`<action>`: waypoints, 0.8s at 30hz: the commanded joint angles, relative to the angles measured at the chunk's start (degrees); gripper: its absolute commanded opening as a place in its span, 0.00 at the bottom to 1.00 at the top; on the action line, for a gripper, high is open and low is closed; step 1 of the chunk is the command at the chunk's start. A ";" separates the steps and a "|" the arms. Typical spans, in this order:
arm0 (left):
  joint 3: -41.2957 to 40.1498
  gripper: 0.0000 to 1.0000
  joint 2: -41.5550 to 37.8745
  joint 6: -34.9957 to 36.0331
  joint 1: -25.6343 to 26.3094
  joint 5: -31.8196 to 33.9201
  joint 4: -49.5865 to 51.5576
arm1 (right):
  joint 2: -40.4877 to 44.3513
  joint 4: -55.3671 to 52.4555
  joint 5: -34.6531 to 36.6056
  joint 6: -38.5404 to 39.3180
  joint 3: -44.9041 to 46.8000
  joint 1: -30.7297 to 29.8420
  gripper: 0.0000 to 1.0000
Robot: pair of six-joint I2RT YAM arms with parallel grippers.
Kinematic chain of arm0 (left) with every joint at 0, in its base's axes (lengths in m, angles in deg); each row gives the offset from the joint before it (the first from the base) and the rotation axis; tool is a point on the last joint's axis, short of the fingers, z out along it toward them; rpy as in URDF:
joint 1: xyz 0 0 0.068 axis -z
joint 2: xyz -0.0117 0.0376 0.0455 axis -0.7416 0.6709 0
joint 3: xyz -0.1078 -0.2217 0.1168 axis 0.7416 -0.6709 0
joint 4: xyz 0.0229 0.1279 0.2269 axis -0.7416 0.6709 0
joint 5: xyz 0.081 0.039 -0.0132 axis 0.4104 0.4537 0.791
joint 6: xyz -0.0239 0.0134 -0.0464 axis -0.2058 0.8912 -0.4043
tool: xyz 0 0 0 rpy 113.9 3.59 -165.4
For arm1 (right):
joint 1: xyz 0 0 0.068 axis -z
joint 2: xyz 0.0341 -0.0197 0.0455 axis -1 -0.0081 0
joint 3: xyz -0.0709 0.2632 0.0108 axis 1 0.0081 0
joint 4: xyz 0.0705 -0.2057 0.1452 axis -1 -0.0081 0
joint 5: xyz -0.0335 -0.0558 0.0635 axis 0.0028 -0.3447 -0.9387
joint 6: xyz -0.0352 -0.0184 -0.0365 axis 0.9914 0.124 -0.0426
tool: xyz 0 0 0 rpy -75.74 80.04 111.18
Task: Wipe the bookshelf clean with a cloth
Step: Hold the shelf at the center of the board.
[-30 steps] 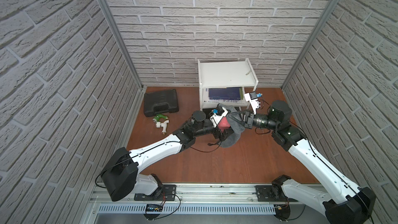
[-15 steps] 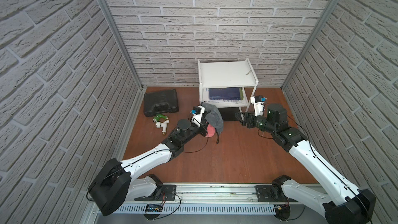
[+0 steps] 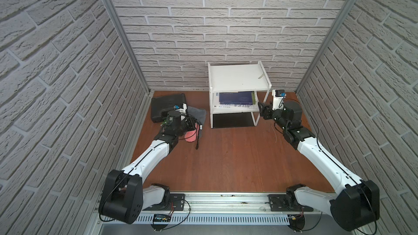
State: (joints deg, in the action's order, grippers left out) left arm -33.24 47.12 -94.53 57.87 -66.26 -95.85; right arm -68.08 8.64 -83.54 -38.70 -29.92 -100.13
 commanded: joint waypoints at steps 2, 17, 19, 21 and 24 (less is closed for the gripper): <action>0.18 0.00 5.76 -6.03 0.38 -7.43 -9.56 | -3.99 13.20 -3.23 2.82 -2.10 0.66 0.63; 4.46 0.00 22.02 -18.89 -0.22 -14.39 -28.31 | -7.62 17.02 -4.61 2.96 -0.44 0.75 0.32; 4.65 0.00 21.34 -15.23 1.89 -10.01 -21.61 | -7.92 17.19 -4.90 2.56 -0.28 0.76 0.27; 2.50 0.00 23.02 -14.47 3.38 -6.02 -19.54 | -8.37 17.19 -5.39 2.21 0.05 0.80 0.22; -1.15 0.00 28.72 -19.73 3.11 -8.25 -26.67 | -9.14 17.04 -6.20 2.12 0.35 0.77 0.12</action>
State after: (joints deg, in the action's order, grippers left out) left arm -30.50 70.57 -112.12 61.28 -75.42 -122.25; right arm -76.58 22.33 -85.14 -32.85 -29.29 -98.36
